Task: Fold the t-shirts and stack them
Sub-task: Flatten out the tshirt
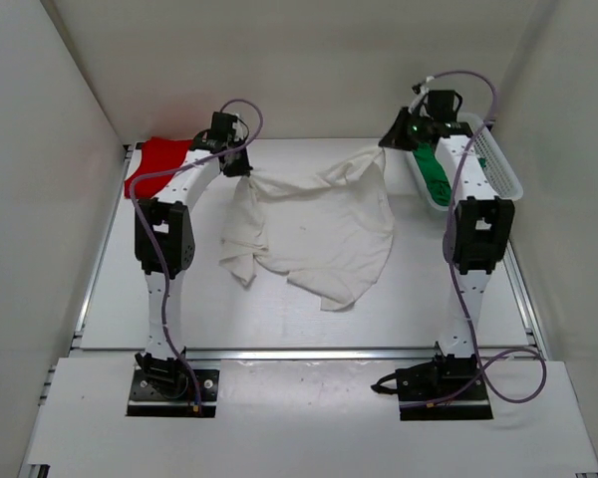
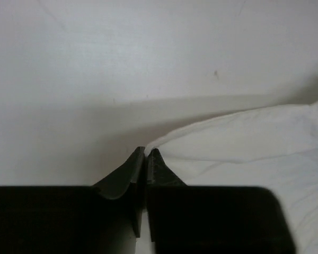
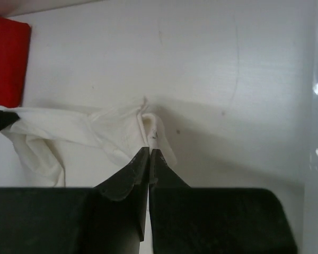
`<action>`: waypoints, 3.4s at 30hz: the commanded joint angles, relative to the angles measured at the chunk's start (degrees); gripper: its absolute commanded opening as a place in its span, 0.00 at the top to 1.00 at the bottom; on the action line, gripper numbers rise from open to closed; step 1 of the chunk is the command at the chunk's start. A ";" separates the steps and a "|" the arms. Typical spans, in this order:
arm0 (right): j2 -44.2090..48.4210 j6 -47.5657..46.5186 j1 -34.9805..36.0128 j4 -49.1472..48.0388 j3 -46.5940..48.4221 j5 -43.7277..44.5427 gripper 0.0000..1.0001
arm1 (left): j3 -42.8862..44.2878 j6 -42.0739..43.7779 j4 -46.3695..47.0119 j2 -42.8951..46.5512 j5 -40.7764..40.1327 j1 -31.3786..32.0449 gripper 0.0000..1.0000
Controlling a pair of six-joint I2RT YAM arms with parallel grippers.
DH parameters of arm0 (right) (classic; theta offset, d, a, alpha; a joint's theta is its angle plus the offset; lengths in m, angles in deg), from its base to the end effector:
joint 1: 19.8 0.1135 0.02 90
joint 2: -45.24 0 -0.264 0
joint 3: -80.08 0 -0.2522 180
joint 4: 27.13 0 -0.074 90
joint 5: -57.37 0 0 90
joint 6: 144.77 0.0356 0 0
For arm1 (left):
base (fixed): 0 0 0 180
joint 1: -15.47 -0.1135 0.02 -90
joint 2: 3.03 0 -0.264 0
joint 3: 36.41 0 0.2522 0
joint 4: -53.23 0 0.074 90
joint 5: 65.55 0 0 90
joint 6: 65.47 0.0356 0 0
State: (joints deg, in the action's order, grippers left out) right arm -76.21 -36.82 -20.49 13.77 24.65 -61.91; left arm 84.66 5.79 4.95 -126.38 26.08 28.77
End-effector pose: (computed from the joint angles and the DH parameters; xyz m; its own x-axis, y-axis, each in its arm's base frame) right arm 0.4928 0.0115 0.2881 -0.6987 0.2772 -0.6596 -0.1689 0.8319 0.5286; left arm 0.4735 -0.1130 0.2394 -0.7913 -0.1429 -0.5945 -0.0070 0.9744 -0.2249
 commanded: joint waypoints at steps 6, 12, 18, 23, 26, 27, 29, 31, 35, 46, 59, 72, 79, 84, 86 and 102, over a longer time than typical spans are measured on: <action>-1.97 -2.31 4.20 13.38 25.37 8.35 0.66 | 1.14 -2.27 3.39 11.51 0.32 -1.97 0.49; 24.70 -3.72 9.47 -4.84 -15.83 12.49 0.75 | -43.94 -7.87 18.41 39.03 -1.54 0.93 0.61; 45.67 2.52 13.33 -17.72 -49.43 11.34 0.90 | -61.77 -11.48 21.76 48.12 -5.50 5.06 0.50; 55.33 7.35 12.65 -25.00 -71.38 10.21 0.71 | -69.77 -19.03 33.26 46.80 -2.60 5.77 0.39; 58.42 10.34 11.24 -28.35 -80.10 10.03 0.60 | -71.18 -21.77 38.73 44.17 -1.36 2.79 0.38; 58.52 10.78 10.89 -29.50 -82.30 10.55 0.58 | -70.14 -21.86 39.18 42.51 -1.36 3.39 0.37; 57.56 11.75 10.53 -30.82 -84.43 11.34 0.55 | -68.82 -21.25 39.44 39.61 -0.84 3.92 0.37; 55.45 11.92 11.23 -31.87 -85.84 12.22 0.56 | -67.58 -21.51 39.88 36.44 -0.58 4.27 0.38; 52.47 13.07 10.97 -35.83 -87.26 13.28 0.55 | -67.75 -23.44 43.22 33.97 2.05 4.10 0.40; 39.90 15.80 7.63 -43.22 -84.62 12.58 0.75 | -64.85 -24.59 42.53 33.77 3.12 5.16 1.00; 30.58 16.59 6.76 -43.75 -76.62 10.21 0.70 | -65.46 -26.51 30.13 52.41 19.26 -2.31 1.00; 36.19 14.65 1.39 -39.01 -75.03 12.66 1.00 | -71.38 -33.11 40.77 38.02 20.52 -18.04 0.83; 39.70 15.09 0.78 -37.51 -75.73 12.93 0.99 | -72.32 -27.07 34.53 51.08 6.67 -20.42 0.45; 42.60 14.74 0.78 -36.10 -76.00 13.72 0.88 | -75.05 -24.41 31.97 53.22 1.53 -14.72 0.38; 43.40 14.65 1.12 -35.31 -76.35 13.37 0.76 | -76.80 -25.12 33.55 49.89 4.34 -13.92 0.41; 41.66 16.06 2.80 -39.70 -83.65 11.43 0.64 | -69.52 -29.85 47.26 28.89 8.64 -12.33 0.77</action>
State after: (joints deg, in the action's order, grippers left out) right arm -32.50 -21.06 -17.58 -22.10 -59.90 -50.15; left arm 12.51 -22.78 49.21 -94.14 33.05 18.17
